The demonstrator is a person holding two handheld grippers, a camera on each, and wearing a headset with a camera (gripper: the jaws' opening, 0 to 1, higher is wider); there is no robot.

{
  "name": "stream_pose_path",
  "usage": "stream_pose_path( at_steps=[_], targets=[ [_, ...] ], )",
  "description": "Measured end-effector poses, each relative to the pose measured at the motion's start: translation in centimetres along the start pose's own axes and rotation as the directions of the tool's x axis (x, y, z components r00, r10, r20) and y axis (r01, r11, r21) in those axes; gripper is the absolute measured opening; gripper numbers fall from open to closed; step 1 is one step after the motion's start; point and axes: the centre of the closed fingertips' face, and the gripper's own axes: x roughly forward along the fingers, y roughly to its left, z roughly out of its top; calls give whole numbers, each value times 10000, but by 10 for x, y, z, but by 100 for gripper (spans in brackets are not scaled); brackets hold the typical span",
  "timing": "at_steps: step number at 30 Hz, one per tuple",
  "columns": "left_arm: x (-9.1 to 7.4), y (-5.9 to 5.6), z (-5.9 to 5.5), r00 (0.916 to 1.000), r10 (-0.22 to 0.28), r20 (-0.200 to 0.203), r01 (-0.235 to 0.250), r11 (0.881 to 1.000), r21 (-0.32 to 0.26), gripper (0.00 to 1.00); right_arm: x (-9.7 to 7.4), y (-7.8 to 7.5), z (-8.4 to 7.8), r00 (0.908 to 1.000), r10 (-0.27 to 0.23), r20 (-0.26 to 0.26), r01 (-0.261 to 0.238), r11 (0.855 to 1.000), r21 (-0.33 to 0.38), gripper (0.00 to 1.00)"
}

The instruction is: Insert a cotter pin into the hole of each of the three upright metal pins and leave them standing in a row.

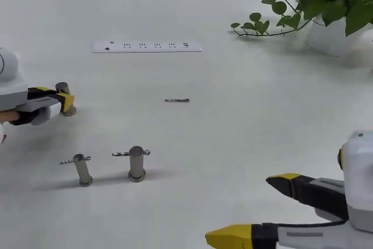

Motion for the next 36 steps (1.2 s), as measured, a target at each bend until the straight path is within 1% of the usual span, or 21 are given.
stream_pose_path(
  at_steps=[1, 3, 6, 8, 11, 15, 17, 21, 25, 26, 27, 31, 35, 36],
  targets=[
    [1, 1, 0, 10000, 16, -25, -15, 9999, 115, 10, 0, 0, 0, 10000, -2, -4, 2, 10000, -4, 89],
    [1, 0, 1, 10000, 28, -63, -27, 9999, 141, 10, 0, -1, 0, 10000, -2, -6, 2, 10000, -11, 89],
    [2, 1, 1, 9997, -51, -234, 58, 9996, 278, 10, 0, -1, 0, 10000, 31, -21, -31, 10000, 7, 89],
    [2, 3, 3, 9994, -76, -329, 83, 9997, 215, 9, 1, -1, -2, 10000, 28, -62, -28, 10000, 30, 89],
    [0, 5, 5, 9995, -80, -298, 82, 9999, 62, 9, 2, -1, -2, 10000, 44, -61, -44, 10000, 42, 89],
    [-6, 7, 6, 9994, -70, -328, 77, 9997, 224, 9, 3, 0, 1, 9999, 110, -19, -110, 9999, -38, 88],
    [-11, 7, 9, 9994, -204, -263, 209, 9996, 199, 9, 4, 1, 1, 9999, 153, -60, -154, 9998, -112, 88],
    [-24, 4, 17, 9993, -373, -59, 376, 9984, 423, 9, 4, 1, 2, 9997, 197, -110, -199, 9995, -263, 88],
    [-41, 1, 24, 9984, -559, 98, 551, 9962, 669, 9, 4, 3, 3, 9997, 238, -76, -241, 9991, -344, 88],
    [-51, -7, 24, 9983, -564, 121, 554, 9959, 721, 9, 4, 4, 4, 9997, 248, -63, -250, 9991, -353, 88],
    [-58, -10, 25, 9980, -618, 157, 604, 9951, 785, 8, 4, 5, 4, 9996, 264, -37, -265, 9990, -362, 88],
    [-76, -13, 32, 9961, -794, 384, 752, 9920, 1018, 8, 3, 8, 5, 9996, 299, -8, -299, 9986, -428, 88],
    [-95, -14, 37, 9938, -999, 489, 939, 9892, 1129, 8, 3, 11, 5, 9994, 346, 17, -345, 9981, -514, 87],
    [-103, -21, 39, 9932, -1035, 524, 964, 9877, 1230, 8, 3, 12, 5, 9993, 362, 22, -360, 9980, -522, 87]
  ],
)
